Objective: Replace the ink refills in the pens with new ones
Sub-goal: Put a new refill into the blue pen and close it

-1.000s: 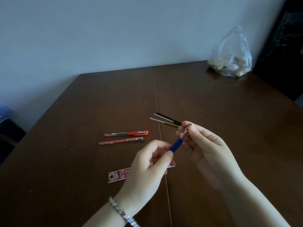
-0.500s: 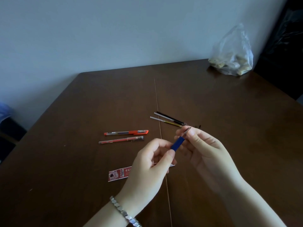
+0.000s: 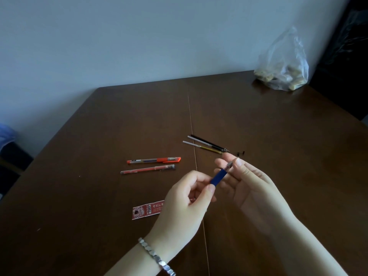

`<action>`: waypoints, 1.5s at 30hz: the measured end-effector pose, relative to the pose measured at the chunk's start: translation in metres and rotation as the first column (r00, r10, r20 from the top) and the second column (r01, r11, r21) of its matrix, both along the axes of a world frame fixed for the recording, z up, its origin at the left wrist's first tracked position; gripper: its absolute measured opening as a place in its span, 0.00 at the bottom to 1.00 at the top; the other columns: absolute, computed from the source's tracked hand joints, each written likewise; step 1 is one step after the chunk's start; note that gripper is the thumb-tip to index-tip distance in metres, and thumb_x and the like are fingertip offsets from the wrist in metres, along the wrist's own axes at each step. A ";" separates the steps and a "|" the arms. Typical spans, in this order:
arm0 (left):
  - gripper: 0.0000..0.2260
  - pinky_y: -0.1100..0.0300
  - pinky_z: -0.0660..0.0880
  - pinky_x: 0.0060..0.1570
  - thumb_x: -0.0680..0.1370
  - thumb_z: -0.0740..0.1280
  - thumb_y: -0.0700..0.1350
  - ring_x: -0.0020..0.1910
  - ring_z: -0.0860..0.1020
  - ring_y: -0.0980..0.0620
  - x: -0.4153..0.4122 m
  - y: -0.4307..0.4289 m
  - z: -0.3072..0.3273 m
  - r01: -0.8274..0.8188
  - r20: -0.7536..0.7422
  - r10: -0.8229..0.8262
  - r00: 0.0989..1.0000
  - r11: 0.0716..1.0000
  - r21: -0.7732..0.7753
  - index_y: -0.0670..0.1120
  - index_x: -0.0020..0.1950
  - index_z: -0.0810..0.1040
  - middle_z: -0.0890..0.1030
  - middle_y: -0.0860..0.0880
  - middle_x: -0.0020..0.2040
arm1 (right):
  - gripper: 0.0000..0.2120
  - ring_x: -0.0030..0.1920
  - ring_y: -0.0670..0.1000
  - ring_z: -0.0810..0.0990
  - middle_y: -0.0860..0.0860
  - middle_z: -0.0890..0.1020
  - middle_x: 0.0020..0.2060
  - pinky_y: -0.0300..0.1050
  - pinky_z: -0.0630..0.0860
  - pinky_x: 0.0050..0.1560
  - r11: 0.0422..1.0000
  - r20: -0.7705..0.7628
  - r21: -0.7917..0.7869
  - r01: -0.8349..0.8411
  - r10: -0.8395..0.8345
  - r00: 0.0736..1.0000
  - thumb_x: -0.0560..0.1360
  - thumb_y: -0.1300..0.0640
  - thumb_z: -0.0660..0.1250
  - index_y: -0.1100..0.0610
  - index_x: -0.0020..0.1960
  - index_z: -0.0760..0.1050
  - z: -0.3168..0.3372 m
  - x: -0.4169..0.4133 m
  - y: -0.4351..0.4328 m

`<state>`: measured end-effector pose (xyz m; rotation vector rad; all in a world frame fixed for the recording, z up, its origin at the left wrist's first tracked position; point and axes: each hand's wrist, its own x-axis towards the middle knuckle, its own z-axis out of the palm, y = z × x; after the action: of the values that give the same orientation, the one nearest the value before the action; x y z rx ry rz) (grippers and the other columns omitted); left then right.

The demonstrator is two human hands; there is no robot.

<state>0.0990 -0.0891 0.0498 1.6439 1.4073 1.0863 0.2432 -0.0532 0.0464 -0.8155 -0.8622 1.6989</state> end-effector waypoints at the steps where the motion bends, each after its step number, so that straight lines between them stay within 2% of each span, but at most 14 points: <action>1: 0.03 0.72 0.73 0.34 0.74 0.64 0.44 0.35 0.77 0.62 0.000 0.001 0.000 -0.002 -0.007 0.002 1.000 1.000 0.006 0.51 0.46 0.76 0.79 0.62 0.33 | 0.11 0.40 0.49 0.84 0.51 0.86 0.39 0.38 0.80 0.36 1.000 0.018 0.015 0.001 -0.001 1.000 0.64 0.53 0.66 0.55 0.43 0.82 0.000 0.001 0.000; 5: 0.03 0.72 0.73 0.35 0.74 0.64 0.44 0.38 0.78 0.62 0.002 0.002 0.000 0.011 -0.032 -0.010 0.999 1.000 0.025 0.50 0.46 0.76 0.80 0.58 0.36 | 0.10 0.35 0.49 0.82 0.52 0.84 0.35 0.39 0.79 0.34 1.000 0.082 0.011 0.005 -0.005 0.997 0.63 0.50 0.68 0.56 0.36 0.81 -0.002 0.001 0.001; 9: 0.03 0.73 0.72 0.34 0.75 0.64 0.44 0.37 0.78 0.64 0.003 0.005 0.000 0.000 -0.030 0.001 1.000 1.000 0.031 0.50 0.47 0.76 0.79 0.59 0.36 | 0.12 0.41 0.50 0.84 0.52 0.86 0.42 0.38 0.80 0.35 1.000 0.021 0.007 -0.015 0.015 1.000 0.66 0.52 0.65 0.55 0.44 0.82 -0.002 0.002 0.002; 13: 0.04 0.74 0.71 0.34 0.75 0.64 0.44 0.36 0.77 0.64 0.003 0.006 0.000 0.011 -0.036 -0.010 0.999 1.000 0.030 0.49 0.48 0.76 0.78 0.60 0.35 | 0.10 0.38 0.48 0.83 0.51 0.86 0.36 0.36 0.79 0.35 0.999 0.099 0.021 0.032 -0.034 0.994 0.63 0.48 0.67 0.54 0.36 0.82 -0.005 0.002 0.003; 17: 0.04 0.73 0.72 0.34 0.75 0.64 0.44 0.36 0.77 0.63 0.002 0.008 0.000 0.003 -0.033 -0.003 0.999 1.000 0.023 0.49 0.47 0.76 0.78 0.59 0.35 | 0.12 0.43 0.50 0.84 0.52 0.86 0.43 0.39 0.80 0.37 1.000 0.025 0.022 -0.002 0.002 1.000 0.67 0.53 0.64 0.54 0.47 0.82 -0.005 0.003 0.004; 21: 0.03 0.74 0.71 0.34 0.75 0.63 0.45 0.35 0.77 0.64 0.003 0.008 -0.001 0.011 -0.052 -0.010 0.999 1.000 0.018 0.50 0.46 0.76 0.78 0.58 0.34 | 0.09 0.40 0.48 0.83 0.51 0.86 0.38 0.36 0.78 0.35 0.998 0.090 0.058 0.026 -0.032 0.995 0.64 0.52 0.66 0.55 0.37 0.83 -0.006 0.002 0.005; 26: 0.04 0.73 0.70 0.30 0.75 0.63 0.45 0.30 0.76 0.62 0.002 0.009 -0.001 0.025 -0.002 -0.025 1.000 0.999 -0.043 0.51 0.46 0.77 0.78 0.61 0.28 | 0.13 0.44 0.51 0.83 0.54 0.85 0.46 0.41 0.80 0.38 0.998 -0.034 0.028 -0.056 0.057 0.998 0.69 0.54 0.63 0.57 0.47 0.82 -0.009 0.002 0.007; 29: 0.07 0.73 0.71 0.31 0.75 0.63 0.45 0.30 0.76 0.62 0.002 0.009 -0.002 0.034 -0.009 -0.035 0.999 0.996 -0.079 0.51 0.51 0.78 0.78 0.62 0.27 | 0.12 0.41 0.50 0.82 0.54 0.85 0.42 0.42 0.79 0.36 1.000 -0.040 0.014 -0.018 0.019 0.999 0.69 0.54 0.62 0.56 0.44 0.83 -0.014 -0.002 0.006; 32: 0.09 0.76 0.73 0.36 0.75 0.65 0.44 0.38 0.78 0.65 0.006 0.009 -0.006 -0.058 -0.163 0.078 0.984 0.991 0.121 0.51 0.54 0.79 0.80 0.63 0.36 | 0.12 0.39 0.48 0.83 0.52 0.86 0.39 0.40 0.79 0.37 0.995 -0.048 -0.028 0.095 -0.097 0.994 0.70 0.53 0.62 0.55 0.39 0.83 -0.018 -0.011 0.002; 36: 0.12 0.69 0.77 0.43 0.71 0.69 0.36 0.41 0.81 0.55 0.009 0.014 -0.011 0.059 -0.412 0.117 0.904 0.918 0.391 0.42 0.54 0.79 0.84 0.46 0.44 | 0.15 0.38 0.45 0.82 0.50 0.86 0.38 0.35 0.77 0.34 0.960 -0.077 -0.067 0.270 -0.275 0.958 0.75 0.57 0.60 0.54 0.37 0.83 -0.020 -0.021 -0.001; 39: 0.15 0.58 0.80 0.42 0.65 0.73 0.31 0.41 0.82 0.48 0.002 0.018 -0.015 0.169 -0.589 0.154 0.793 0.874 0.456 0.37 0.52 0.79 0.85 0.43 0.43 | 0.11 0.36 0.43 0.81 0.49 0.86 0.37 0.39 0.74 0.39 0.957 0.016 -0.103 0.271 -0.271 0.962 0.72 0.51 0.64 0.53 0.38 0.83 -0.024 -0.024 -0.002; 42: 0.13 0.64 0.79 0.38 0.69 0.70 0.35 0.42 0.82 0.51 -0.011 0.019 -0.011 0.067 -0.514 0.133 0.847 0.934 0.352 0.40 0.53 0.79 0.84 0.44 0.44 | 0.09 0.37 0.45 0.83 0.47 0.86 0.36 0.41 0.77 0.41 0.979 0.303 -0.064 0.194 -0.166 0.938 0.67 0.50 0.69 0.54 0.43 0.84 -0.028 -0.016 -0.004; 44: 0.11 0.70 0.75 0.38 0.73 0.66 0.39 0.41 0.80 0.56 -0.021 0.020 -0.009 -0.079 -0.397 0.184 0.899 0.961 0.265 0.45 0.54 0.78 0.83 0.48 0.44 | 0.14 0.41 0.43 0.83 0.47 0.86 0.38 0.38 0.77 0.43 0.966 0.563 0.119 0.228 -0.255 0.787 0.65 0.52 0.73 0.52 0.50 0.81 -0.032 -0.004 -0.002; 45: 0.10 0.70 0.74 0.38 0.74 0.65 0.41 0.40 0.80 0.58 -0.026 0.020 -0.009 -0.130 -0.369 0.213 0.905 0.963 0.236 0.46 0.54 0.78 0.82 0.51 0.43 | 0.16 0.43 0.42 0.82 0.45 0.84 0.41 0.36 0.76 0.43 0.941 0.673 0.251 0.228 -0.339 0.657 0.66 0.54 0.73 0.50 0.53 0.79 -0.034 0.004 0.001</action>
<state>0.0733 -0.0687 0.0409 1.9998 1.7741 1.0693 0.2471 -0.0518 0.0121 -1.4692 -1.2761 0.9962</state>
